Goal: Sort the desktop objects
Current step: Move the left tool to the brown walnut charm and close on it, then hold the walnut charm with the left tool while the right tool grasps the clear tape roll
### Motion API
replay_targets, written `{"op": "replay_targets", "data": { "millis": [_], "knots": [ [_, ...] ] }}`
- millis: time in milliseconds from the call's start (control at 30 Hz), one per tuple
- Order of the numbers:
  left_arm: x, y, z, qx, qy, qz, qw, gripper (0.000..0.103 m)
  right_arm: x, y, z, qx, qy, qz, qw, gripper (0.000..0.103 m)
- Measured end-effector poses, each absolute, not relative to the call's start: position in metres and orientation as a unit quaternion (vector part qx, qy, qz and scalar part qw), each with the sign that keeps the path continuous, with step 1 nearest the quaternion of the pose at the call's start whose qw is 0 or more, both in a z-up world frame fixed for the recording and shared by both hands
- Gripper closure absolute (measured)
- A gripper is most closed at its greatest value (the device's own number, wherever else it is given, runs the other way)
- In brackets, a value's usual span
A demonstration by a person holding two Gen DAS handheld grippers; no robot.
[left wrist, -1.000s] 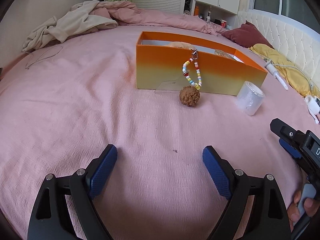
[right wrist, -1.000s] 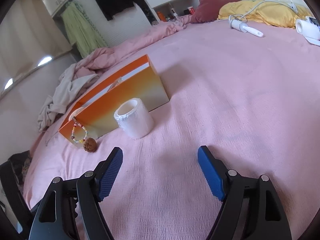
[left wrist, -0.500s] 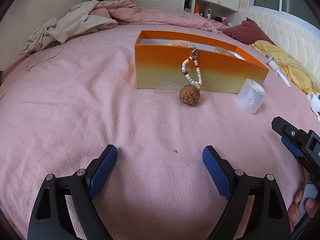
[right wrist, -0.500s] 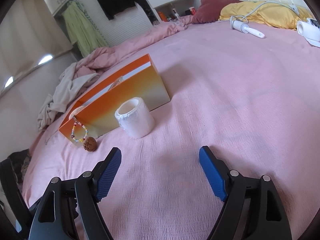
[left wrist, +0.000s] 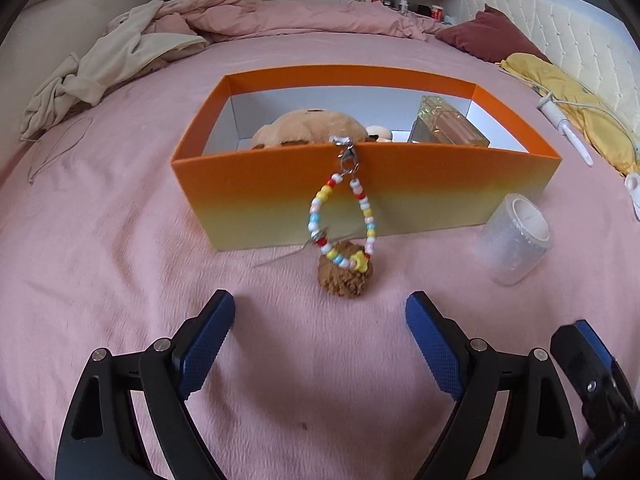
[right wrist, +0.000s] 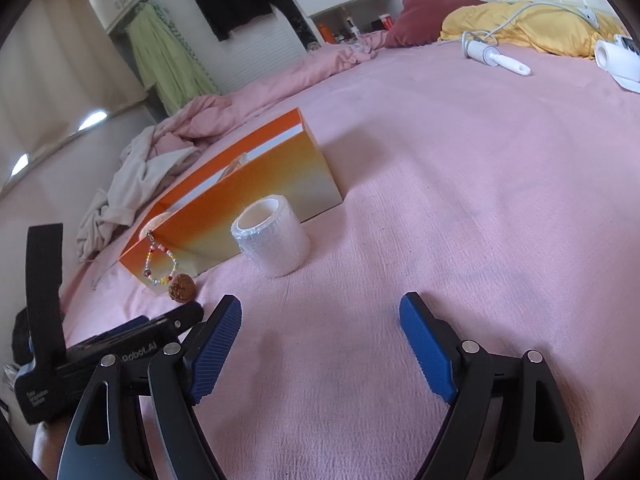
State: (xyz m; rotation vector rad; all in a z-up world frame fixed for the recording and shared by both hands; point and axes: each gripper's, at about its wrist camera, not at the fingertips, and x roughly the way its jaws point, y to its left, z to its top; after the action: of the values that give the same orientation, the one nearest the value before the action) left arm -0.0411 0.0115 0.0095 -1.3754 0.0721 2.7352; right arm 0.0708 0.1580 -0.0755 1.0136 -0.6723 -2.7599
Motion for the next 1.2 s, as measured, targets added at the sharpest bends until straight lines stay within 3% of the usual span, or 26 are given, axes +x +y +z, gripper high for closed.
{"op": "replay_targets", "data": {
  "millis": [233, 300, 367, 467, 800, 1200],
  "knots": [
    [-0.065, 0.015, 0.006, -0.459, 0.022, 0.886, 0.059, 0.016, 0.071, 0.156, -0.075, 0.337, -0.215, -0.915, 0.063, 0.019],
    [-0.065, 0.013, 0.005, -0.458, 0.013, 0.887, 0.065, 0.021, 0.070, 0.156, -0.075, 0.337, -0.214, -0.915, 0.063, 0.018],
    [-0.060, 0.008, 0.005, -0.448, 0.008, 0.892, 0.054, 0.054, 0.070, 0.155, -0.075, 0.337, -0.213, -0.915, 0.062, 0.018],
    [-0.049, -0.005, 0.006, -0.437, -0.024, 0.897, 0.058, 0.076, 0.070, 0.153, -0.075, 0.338, -0.210, -0.915, 0.061, 0.018],
    [-0.001, -0.017, 0.006, -0.402, -0.059, 0.912, 0.060, 0.076, 0.069, 0.152, -0.074, 0.337, -0.214, -0.915, 0.064, 0.018],
    [0.003, -0.026, 0.011, -0.383, -0.082, 0.915, 0.092, 0.076, 0.070, 0.159, -0.076, 0.335, -0.220, -0.914, 0.069, 0.018]
  ]
}}
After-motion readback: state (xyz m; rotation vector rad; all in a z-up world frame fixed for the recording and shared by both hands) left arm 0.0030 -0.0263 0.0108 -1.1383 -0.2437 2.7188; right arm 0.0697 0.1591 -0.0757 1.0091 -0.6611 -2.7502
